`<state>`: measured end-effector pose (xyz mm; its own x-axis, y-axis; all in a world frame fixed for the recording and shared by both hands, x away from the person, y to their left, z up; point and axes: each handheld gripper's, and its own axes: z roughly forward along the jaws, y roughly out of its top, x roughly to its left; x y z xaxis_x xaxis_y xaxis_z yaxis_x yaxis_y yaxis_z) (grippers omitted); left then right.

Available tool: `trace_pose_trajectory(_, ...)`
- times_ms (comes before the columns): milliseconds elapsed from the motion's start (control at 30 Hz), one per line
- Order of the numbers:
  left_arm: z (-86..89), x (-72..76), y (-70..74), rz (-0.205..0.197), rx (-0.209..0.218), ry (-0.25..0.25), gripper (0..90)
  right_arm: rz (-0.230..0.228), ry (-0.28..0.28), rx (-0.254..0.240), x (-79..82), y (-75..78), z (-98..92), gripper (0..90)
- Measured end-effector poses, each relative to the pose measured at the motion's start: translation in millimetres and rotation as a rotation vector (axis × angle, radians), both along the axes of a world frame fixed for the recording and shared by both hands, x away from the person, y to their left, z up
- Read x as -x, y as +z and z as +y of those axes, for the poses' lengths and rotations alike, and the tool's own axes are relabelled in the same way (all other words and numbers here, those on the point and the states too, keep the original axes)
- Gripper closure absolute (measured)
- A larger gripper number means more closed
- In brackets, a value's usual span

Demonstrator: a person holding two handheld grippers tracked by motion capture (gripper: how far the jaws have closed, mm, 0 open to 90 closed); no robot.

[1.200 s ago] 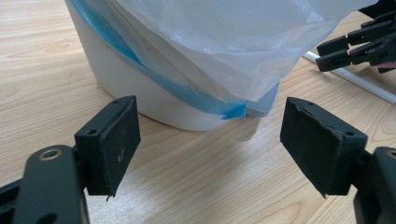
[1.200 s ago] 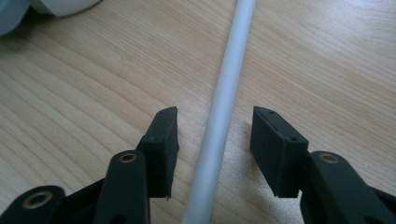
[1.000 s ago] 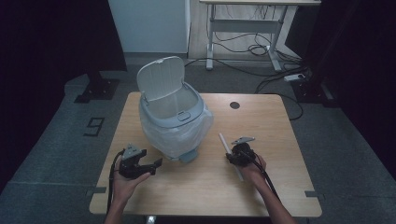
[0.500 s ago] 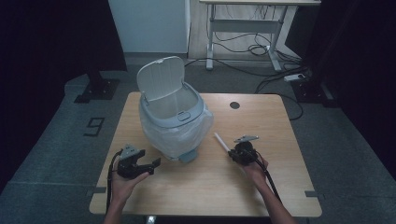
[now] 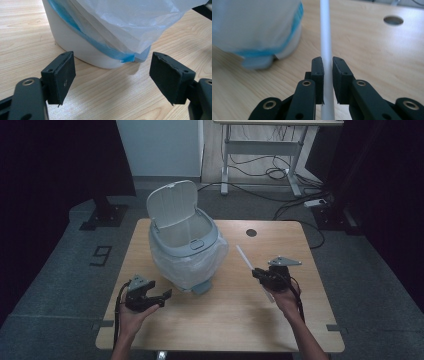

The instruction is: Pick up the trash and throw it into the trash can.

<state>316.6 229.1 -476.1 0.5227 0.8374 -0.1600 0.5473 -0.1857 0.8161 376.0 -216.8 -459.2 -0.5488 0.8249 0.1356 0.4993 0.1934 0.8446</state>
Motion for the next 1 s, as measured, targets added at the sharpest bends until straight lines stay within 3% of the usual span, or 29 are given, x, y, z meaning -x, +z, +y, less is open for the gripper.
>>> trace_pose_trajectory(400,-1.1,0.0,-2.3,0.006,-0.002,-0.004,21.3,-0.109,0.04,-0.079,14.2,52.3,0.1,79.7)
trace_pose_trajectory(1000,-4.0,-0.6,-5.3,0.018,-0.01,-0.015,21.3,-0.209,0.072,-0.132,17.7,111.7,7.0,79.7)
